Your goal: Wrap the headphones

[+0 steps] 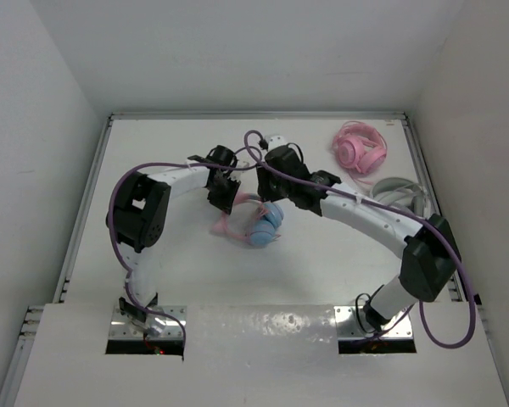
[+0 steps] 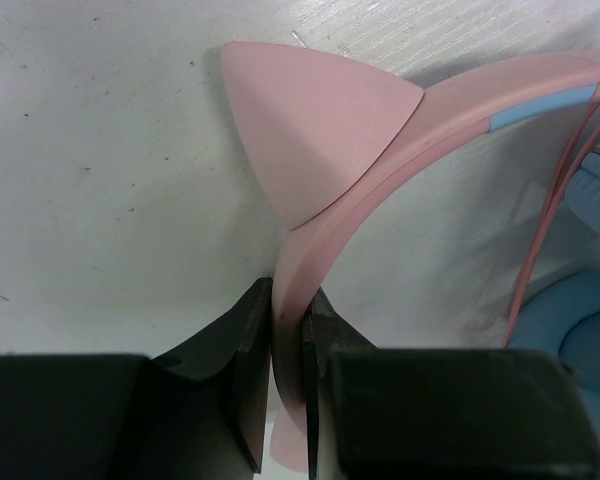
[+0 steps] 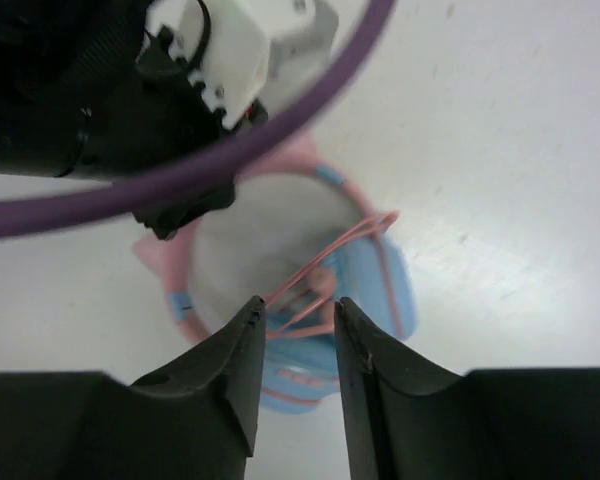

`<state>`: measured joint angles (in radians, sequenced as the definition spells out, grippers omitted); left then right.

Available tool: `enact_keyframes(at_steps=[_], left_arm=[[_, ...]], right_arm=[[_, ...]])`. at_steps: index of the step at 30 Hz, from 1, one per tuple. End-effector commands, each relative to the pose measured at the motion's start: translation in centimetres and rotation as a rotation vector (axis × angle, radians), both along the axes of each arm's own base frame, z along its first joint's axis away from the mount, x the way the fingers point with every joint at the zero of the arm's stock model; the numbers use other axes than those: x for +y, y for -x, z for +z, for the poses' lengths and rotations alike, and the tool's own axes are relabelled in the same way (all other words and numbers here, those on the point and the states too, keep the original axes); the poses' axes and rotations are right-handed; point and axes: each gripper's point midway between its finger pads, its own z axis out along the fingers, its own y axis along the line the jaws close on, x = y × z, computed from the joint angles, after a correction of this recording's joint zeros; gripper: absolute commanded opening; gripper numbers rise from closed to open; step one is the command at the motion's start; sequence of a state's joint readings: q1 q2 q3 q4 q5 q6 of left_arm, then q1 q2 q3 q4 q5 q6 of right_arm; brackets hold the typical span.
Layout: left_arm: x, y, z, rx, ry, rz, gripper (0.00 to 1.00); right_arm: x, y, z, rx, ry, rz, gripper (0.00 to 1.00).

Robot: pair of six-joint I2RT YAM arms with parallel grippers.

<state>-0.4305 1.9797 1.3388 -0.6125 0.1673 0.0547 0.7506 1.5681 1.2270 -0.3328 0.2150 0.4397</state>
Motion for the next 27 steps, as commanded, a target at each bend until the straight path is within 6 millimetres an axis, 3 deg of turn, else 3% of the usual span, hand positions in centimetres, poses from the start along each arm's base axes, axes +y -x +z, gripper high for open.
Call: enact_keyframes(at_steps=[1,11,18,27], left_arm=[[-0.7,-1.3,3.1,-0.077,0.057,0.019,0.0],[-1.3,-2.0,3.4,-0.094,0.084,0.034,0.0],[-1.5,-2.3,3.5,-0.095,0.086,0.037,0.0],[-1.4,-2.5,3.3,-0.099,0.079,0.041,0.0]], right_arm=[[1.1,1.8,-0.9,0.132,-0.191,-0.196,0.35],[3.6,2.0,-4.4,0.282,-0.202,-0.209,0.29],[2.7,2.4,-5.3,0.311,-0.163,-0.252,0.34],[1.8,3.2,-5.2,0.291,-0.147,-0.283,0.3]])
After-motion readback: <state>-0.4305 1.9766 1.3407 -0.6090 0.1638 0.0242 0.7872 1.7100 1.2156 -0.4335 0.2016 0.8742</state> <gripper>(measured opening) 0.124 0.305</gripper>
